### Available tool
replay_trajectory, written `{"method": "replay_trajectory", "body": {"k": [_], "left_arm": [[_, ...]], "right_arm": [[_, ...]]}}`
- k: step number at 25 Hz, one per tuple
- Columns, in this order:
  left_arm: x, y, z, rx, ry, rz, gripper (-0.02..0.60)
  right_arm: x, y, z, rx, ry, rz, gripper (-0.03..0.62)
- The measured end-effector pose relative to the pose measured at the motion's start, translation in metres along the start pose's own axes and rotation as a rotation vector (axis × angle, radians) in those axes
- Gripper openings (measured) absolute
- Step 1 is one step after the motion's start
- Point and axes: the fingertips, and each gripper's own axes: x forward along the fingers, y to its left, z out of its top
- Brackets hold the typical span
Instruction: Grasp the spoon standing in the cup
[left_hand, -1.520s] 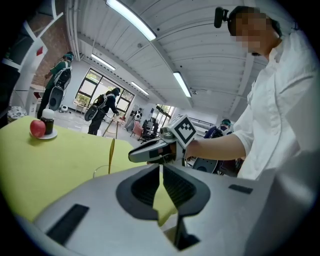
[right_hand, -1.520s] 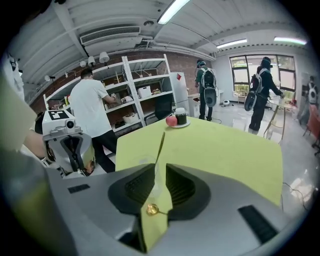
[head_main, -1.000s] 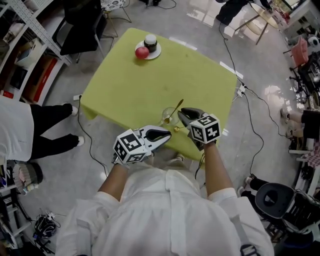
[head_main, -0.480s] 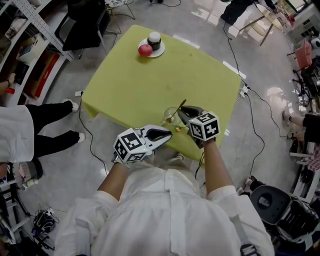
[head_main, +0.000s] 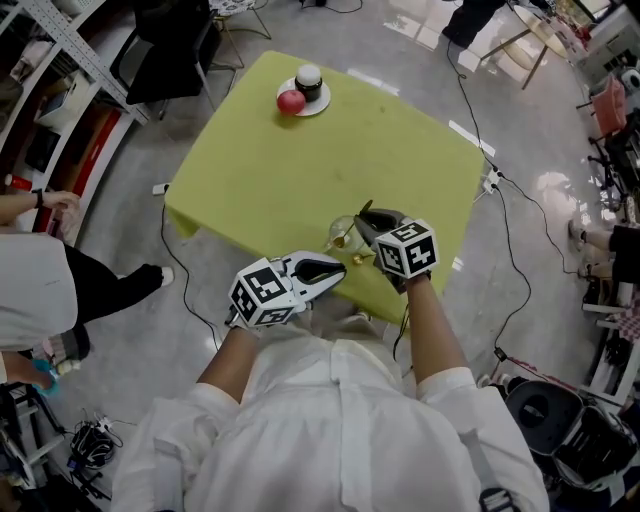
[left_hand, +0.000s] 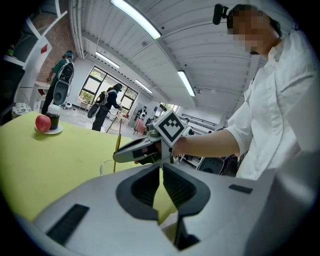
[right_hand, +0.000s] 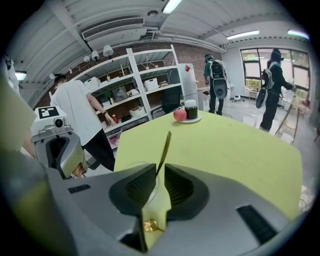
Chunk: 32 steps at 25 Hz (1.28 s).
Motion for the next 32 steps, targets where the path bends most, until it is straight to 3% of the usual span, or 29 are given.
{"method": "replay_trajectory", "body": {"k": [14,32], "left_arm": [[-0.003,0.004,0.000,0.005,-0.001,-0.006,0.025],[0.001,-0.001,0.004,0.033,-0.002,-0.035,0.025]], "right_arm": [[-0.002,0.006,0.009,0.008,-0.045,-0.001,0.009],[-0.030,0.006,0.024,0.048,-0.142,-0.042,0.008]]}}
